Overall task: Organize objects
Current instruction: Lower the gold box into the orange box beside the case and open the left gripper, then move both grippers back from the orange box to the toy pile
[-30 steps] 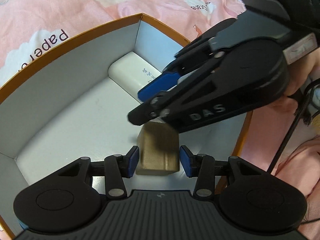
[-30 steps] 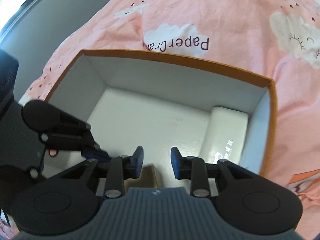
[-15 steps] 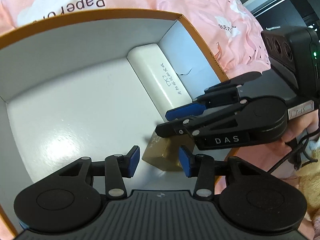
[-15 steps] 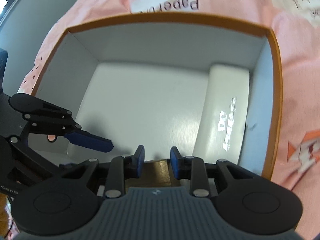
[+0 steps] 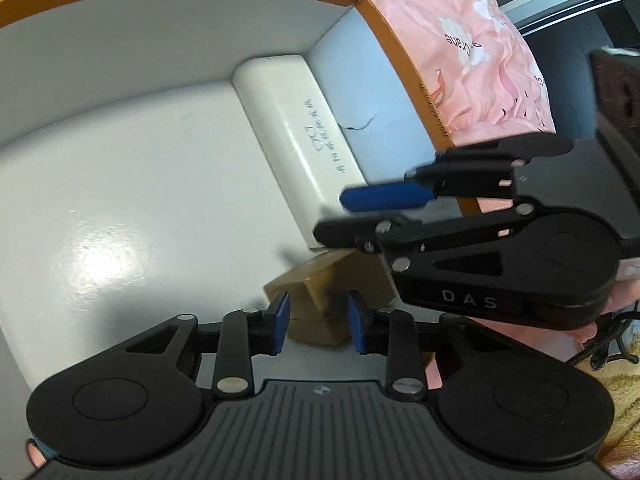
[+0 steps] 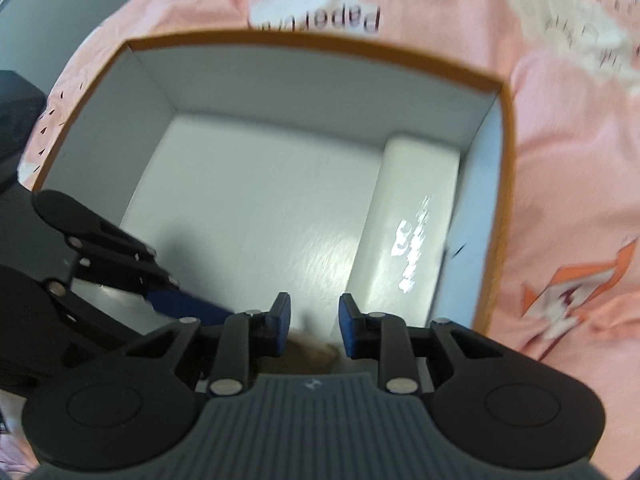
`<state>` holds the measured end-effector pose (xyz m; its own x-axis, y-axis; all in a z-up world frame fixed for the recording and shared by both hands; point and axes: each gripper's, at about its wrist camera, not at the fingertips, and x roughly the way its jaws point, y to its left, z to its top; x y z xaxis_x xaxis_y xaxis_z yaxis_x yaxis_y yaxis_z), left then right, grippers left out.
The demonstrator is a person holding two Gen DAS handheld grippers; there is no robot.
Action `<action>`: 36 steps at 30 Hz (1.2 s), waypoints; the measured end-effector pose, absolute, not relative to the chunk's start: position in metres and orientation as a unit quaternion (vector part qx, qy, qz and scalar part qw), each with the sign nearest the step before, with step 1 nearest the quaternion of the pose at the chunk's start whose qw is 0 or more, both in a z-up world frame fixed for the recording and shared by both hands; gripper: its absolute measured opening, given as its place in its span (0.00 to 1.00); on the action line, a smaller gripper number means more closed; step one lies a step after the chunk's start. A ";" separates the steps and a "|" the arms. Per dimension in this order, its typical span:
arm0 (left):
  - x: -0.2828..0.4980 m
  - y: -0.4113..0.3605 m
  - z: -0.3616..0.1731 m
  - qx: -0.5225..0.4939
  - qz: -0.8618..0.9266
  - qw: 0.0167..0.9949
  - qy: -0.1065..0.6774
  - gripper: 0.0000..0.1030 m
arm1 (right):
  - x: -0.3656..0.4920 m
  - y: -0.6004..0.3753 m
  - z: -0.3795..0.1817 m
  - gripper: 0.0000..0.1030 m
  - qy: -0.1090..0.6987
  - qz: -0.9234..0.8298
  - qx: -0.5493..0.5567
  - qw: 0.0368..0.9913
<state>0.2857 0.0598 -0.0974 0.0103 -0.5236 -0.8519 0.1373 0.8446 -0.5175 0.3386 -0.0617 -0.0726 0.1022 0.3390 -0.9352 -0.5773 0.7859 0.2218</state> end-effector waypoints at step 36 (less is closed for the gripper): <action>0.186 0.032 0.010 -0.089 -0.196 0.843 0.492 0.32 | 0.238 -0.134 0.020 0.46 0.379 0.286 -0.054 0.879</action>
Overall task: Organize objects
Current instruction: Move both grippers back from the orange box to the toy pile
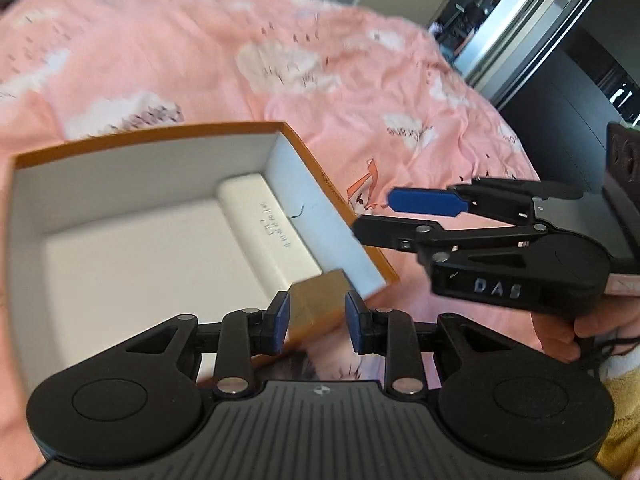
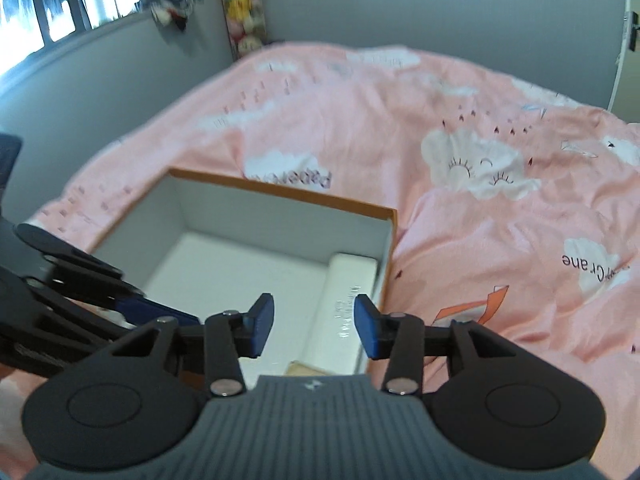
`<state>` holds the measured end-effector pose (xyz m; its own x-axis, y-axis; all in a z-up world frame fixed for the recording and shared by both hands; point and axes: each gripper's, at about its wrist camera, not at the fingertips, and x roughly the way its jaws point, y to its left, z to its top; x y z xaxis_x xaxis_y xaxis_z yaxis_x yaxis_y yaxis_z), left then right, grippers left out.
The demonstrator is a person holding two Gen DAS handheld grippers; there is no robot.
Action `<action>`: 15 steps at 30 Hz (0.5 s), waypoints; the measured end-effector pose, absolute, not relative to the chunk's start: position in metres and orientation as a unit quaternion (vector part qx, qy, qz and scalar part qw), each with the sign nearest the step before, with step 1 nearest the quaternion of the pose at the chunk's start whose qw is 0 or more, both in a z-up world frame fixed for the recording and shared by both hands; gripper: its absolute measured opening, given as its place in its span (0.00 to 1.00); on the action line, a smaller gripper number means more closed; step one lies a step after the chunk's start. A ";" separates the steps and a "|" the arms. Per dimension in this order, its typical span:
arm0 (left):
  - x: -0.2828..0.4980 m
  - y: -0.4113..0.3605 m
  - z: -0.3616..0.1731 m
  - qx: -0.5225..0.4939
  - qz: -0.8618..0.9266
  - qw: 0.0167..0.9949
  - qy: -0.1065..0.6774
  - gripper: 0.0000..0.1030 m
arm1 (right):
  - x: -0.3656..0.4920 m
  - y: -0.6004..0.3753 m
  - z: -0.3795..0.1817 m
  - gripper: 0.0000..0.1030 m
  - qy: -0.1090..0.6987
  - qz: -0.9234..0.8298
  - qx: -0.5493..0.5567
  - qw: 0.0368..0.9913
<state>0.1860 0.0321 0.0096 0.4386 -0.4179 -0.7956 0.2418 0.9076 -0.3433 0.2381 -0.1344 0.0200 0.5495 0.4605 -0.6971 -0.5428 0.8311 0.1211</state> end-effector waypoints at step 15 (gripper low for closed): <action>0.051 0.090 -0.019 -0.059 -0.009 0.850 0.523 0.32 | 0.116 -0.092 -0.035 0.44 0.489 0.354 0.044 0.796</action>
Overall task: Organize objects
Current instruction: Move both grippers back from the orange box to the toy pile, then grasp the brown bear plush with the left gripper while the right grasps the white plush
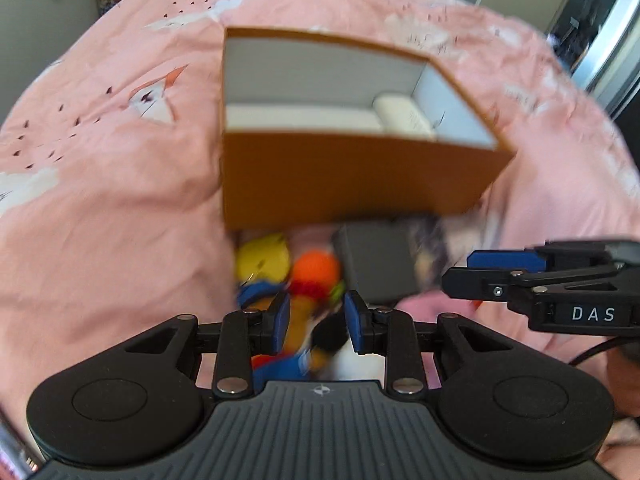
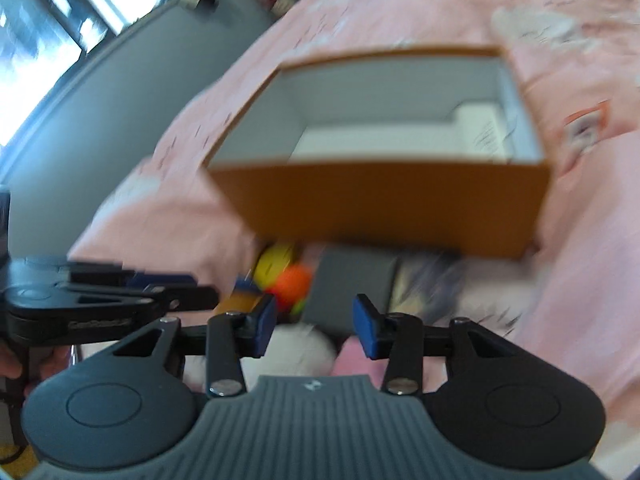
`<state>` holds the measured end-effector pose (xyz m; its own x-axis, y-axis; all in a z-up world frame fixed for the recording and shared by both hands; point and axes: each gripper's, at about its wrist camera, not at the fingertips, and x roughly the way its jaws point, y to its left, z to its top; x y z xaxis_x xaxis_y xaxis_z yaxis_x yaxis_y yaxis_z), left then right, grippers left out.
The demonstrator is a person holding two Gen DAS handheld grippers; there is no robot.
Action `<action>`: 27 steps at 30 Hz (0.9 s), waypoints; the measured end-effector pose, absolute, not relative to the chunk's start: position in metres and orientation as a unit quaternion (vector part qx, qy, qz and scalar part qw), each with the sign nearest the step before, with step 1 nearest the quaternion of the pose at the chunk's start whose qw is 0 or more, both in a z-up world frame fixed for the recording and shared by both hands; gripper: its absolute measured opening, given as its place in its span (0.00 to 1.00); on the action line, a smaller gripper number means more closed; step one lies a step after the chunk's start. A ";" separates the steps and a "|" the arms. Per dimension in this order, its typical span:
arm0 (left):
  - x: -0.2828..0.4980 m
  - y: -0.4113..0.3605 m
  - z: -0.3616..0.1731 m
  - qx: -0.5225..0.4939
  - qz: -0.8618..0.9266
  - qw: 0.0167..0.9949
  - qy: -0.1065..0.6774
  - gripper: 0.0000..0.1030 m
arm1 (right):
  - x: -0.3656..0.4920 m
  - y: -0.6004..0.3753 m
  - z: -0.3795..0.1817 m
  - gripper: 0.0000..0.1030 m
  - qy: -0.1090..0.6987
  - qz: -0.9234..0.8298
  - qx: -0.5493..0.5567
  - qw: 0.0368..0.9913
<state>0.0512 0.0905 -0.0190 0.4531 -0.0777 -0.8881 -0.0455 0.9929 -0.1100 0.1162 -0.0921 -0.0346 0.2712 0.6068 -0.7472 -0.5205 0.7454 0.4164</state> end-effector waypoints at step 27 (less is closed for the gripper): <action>0.005 0.120 -0.047 -0.075 -0.029 0.851 0.520 0.34 | 0.066 0.028 -0.097 0.70 0.491 0.338 -0.233 0.769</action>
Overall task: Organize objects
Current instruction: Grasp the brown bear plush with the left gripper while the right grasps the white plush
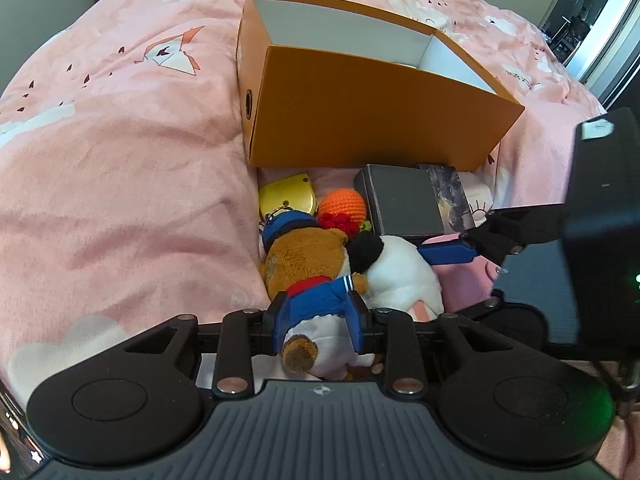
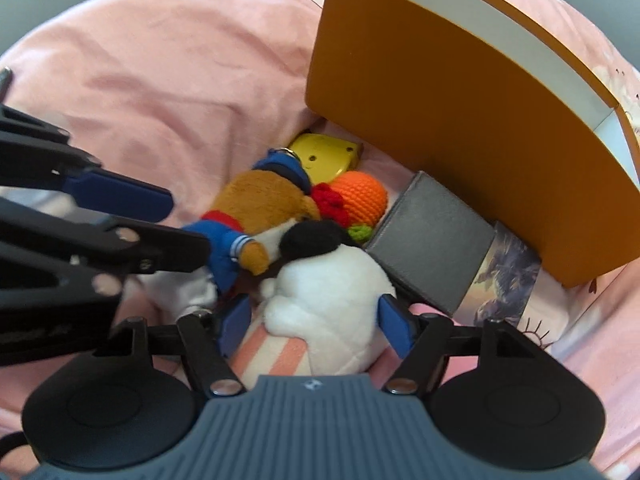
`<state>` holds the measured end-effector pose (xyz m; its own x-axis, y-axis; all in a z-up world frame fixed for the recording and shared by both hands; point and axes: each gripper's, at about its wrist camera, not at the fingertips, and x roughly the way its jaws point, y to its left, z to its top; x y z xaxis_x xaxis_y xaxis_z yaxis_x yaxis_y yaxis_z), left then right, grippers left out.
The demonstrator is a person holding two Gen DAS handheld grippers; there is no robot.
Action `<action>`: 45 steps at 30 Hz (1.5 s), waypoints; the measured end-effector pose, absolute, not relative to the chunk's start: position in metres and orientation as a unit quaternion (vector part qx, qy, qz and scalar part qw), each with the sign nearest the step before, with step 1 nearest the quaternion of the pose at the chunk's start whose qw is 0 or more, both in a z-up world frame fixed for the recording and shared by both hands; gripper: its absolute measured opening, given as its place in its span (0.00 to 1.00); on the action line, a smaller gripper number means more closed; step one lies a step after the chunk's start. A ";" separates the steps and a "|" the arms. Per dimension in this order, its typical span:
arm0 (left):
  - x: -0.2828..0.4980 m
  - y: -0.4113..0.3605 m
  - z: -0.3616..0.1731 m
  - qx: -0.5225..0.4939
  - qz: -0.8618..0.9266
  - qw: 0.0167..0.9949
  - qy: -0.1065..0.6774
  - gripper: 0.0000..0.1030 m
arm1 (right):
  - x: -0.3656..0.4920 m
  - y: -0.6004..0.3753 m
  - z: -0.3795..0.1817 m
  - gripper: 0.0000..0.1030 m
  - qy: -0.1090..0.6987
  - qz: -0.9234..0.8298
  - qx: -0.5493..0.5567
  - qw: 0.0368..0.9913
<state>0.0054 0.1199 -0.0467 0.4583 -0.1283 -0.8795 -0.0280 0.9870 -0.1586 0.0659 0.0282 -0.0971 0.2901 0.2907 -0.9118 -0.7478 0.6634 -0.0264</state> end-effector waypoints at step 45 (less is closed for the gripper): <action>0.027 0.082 -0.084 0.091 -0.028 0.847 0.524 0.41 | 0.097 -0.060 -0.103 0.58 0.588 0.340 0.002 0.734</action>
<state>0.0271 0.0815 -0.0836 0.4498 0.0474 -0.8919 0.1430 0.9819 0.1243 0.0966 -0.0602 -0.1034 0.0761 0.5008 -0.8622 -0.4971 0.7686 0.4026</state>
